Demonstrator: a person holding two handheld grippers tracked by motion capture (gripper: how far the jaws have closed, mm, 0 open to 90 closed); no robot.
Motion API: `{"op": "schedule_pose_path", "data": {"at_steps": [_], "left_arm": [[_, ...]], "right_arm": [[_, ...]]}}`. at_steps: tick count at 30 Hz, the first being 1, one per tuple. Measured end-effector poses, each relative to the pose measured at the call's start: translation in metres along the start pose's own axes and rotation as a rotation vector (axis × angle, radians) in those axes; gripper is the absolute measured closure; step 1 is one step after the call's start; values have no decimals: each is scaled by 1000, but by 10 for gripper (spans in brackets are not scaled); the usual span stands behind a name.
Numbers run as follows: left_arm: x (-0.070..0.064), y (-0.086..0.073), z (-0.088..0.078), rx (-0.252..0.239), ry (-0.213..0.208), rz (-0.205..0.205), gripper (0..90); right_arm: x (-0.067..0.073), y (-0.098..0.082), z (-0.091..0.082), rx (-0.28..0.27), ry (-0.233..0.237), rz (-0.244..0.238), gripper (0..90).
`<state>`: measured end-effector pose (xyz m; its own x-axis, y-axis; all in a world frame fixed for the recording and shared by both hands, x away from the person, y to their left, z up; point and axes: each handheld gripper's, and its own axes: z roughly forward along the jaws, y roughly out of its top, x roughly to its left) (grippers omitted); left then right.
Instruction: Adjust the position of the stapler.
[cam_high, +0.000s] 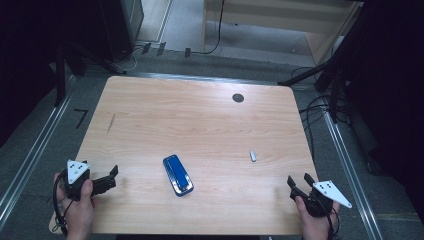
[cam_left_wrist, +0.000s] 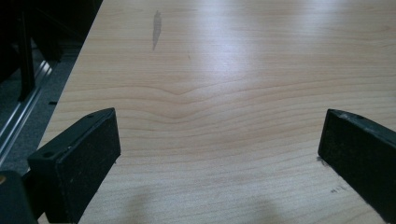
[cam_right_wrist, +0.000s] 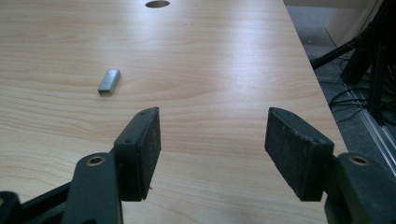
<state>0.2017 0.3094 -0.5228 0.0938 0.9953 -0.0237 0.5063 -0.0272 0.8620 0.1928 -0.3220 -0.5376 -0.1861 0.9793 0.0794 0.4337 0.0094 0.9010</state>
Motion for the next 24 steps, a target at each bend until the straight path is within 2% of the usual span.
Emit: {"op": "schedule_pose_path", "data": {"at_steps": [2,4,5,6,9,11,12,13,14,18,19,20,22,24], "left_arm": [[0,0,0,6,-9,-3,0],[2,0,0,15,-13,-10,0],[2,0,0,15,-13,-10,0],[2,1,2,25,-19,-14,0],[1,1,1,27,-27,-4,0],[1,1,1,26,-26,-3,0],[0,1,2,30,-21,-1,0],[0,1,2,30,-21,-1,0],[0,1,2,31,-22,-1,0],[0,1,1,29,-21,0,0],[0,0,2,32,-28,-3,0],[0,0,1,33,-27,-1,0],[-1,0,1,33,-28,6,0],[-1,0,1,31,-26,7,0]], "right_arm": [[4,2,0,-1,5,0,382],[6,4,0,10,40,22,413],[6,4,0,10,40,22,413],[10,4,-1,9,59,9,429],[17,7,-3,34,70,-5,427],[21,8,-4,44,69,-8,424],[29,12,-5,64,54,-27,416],[29,12,-5,64,54,-27,416],[35,15,-6,65,65,-34,420],[43,19,-5,67,88,-49,415],[51,21,-4,74,104,-55,405],[51,21,-4,74,104,-55,405],[61,24,-2,82,127,-73,391],[66,26,-2,86,138,-72,387]]}}
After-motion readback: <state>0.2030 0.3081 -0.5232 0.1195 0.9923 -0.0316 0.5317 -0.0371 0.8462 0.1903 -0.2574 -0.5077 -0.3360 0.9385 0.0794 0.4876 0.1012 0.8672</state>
